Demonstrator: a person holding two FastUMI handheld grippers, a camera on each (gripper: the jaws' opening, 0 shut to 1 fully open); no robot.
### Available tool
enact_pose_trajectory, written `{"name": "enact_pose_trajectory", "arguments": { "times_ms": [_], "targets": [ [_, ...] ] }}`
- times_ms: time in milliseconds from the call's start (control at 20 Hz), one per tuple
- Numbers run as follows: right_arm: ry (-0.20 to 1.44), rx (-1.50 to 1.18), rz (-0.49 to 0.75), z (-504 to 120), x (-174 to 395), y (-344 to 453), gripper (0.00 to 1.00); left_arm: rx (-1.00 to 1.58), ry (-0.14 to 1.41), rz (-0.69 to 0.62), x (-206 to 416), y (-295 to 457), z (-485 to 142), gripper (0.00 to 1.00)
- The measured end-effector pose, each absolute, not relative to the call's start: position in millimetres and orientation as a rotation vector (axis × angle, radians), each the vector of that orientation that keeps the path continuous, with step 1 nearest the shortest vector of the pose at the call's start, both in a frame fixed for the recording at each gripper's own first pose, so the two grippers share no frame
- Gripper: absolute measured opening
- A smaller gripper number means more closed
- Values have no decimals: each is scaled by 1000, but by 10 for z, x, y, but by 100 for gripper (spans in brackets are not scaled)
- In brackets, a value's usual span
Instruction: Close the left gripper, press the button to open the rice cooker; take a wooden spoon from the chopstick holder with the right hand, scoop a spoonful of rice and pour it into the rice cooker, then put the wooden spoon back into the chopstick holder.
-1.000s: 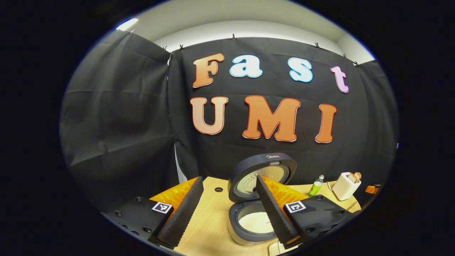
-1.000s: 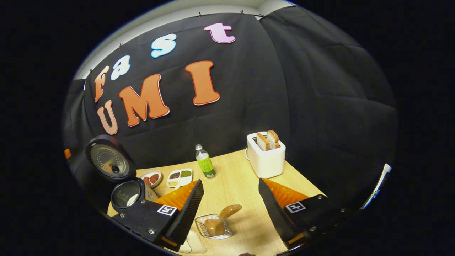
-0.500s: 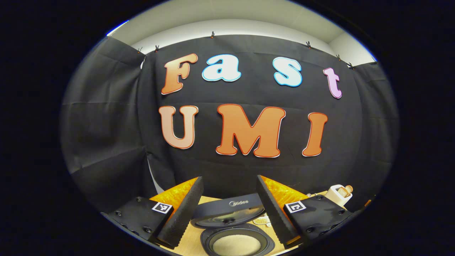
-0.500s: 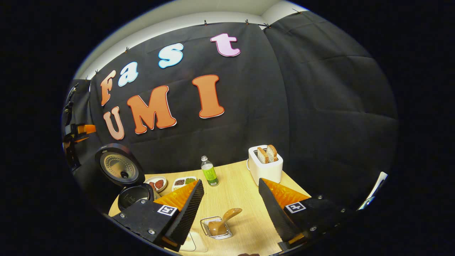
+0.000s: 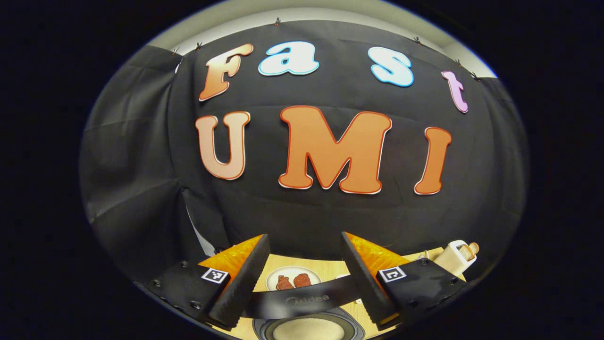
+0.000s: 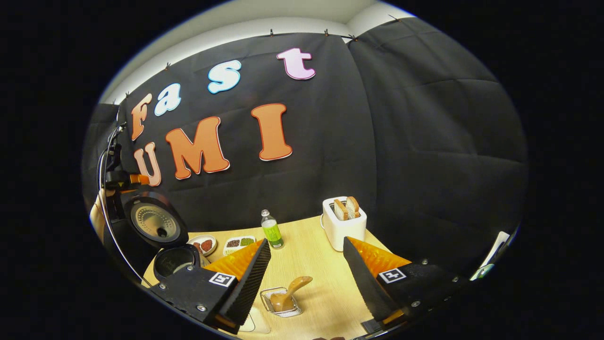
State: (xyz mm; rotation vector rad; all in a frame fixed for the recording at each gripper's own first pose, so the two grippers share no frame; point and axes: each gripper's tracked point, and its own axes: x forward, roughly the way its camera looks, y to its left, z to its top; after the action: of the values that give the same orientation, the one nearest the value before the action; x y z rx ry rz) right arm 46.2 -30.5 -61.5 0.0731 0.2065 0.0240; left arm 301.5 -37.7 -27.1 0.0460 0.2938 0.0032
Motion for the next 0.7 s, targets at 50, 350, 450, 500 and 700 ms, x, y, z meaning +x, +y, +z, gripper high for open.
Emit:
{"name": "enact_pose_trajectory", "arguments": {
  "times_ms": [50,350,450,500,700],
  "targets": [
    [203,76,26,-591,476,-300,95,52,300,11,3014,-332,-311,98],
    [178,78,41,-442,579,-306,95,51,284,-16,2652,-460,-450,100],
    [169,82,62,-397,587,-291,95,49,283,-22,2461,-521,-496,100],
    [168,81,74,-387,588,-296,95,41,298,-30,2340,-562,-573,99],
    [166,68,130,-335,496,-318,95,36,328,-35,1835,-687,-862,100]
  ]
}}
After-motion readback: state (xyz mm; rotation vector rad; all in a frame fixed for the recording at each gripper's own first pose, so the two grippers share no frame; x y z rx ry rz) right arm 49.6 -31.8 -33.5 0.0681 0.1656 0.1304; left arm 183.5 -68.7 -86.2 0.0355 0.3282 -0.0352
